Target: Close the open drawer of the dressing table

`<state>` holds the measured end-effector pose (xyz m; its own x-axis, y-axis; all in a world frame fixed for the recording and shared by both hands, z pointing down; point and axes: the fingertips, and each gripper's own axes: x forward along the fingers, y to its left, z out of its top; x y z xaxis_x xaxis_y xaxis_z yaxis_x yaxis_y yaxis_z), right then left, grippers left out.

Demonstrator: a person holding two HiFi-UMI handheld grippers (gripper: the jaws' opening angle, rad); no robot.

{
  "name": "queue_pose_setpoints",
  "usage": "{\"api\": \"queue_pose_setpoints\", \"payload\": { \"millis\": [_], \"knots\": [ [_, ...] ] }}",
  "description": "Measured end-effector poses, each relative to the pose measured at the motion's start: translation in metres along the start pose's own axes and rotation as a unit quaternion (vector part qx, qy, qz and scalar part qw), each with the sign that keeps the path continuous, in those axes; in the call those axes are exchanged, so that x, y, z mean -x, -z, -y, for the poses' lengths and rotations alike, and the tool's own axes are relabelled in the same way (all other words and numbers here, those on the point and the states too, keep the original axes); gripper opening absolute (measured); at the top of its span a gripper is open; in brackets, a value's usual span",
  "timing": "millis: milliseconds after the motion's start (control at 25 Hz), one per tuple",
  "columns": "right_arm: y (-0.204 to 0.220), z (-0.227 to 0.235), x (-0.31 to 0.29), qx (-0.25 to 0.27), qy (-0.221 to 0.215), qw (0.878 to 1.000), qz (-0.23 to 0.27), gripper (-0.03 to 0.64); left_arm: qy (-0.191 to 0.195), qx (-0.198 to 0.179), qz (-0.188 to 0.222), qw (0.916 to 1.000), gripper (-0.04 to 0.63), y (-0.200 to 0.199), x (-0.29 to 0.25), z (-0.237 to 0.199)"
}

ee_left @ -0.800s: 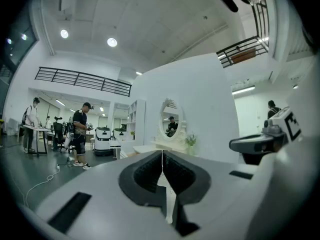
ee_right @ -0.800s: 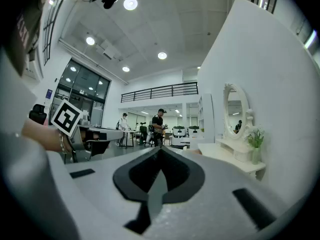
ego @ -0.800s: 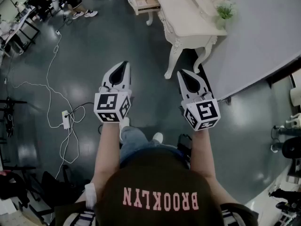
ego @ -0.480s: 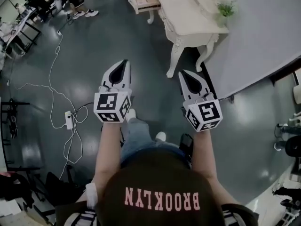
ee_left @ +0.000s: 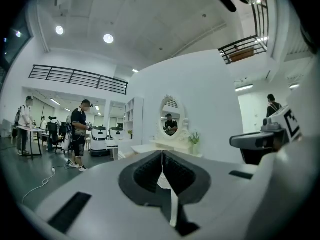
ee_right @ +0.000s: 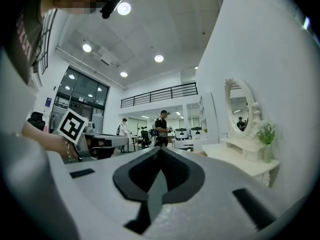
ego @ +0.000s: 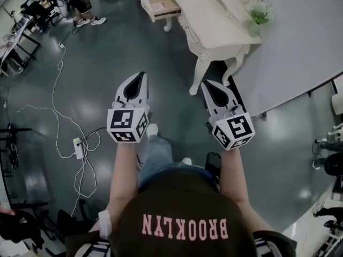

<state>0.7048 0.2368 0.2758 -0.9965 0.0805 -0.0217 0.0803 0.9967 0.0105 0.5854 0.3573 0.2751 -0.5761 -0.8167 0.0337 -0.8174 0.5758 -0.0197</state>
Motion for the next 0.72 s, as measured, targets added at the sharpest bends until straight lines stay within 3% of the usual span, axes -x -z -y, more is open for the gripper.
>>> {"api": "queue_pose_setpoints", "payload": {
  "millis": [720],
  "knots": [
    [0.023, 0.021, -0.221, 0.011, 0.048, 0.998, -0.049, -0.003, 0.037, 0.025, -0.019, 0.9988, 0.006, 0.015, -0.142, -0.186]
  ]
}}
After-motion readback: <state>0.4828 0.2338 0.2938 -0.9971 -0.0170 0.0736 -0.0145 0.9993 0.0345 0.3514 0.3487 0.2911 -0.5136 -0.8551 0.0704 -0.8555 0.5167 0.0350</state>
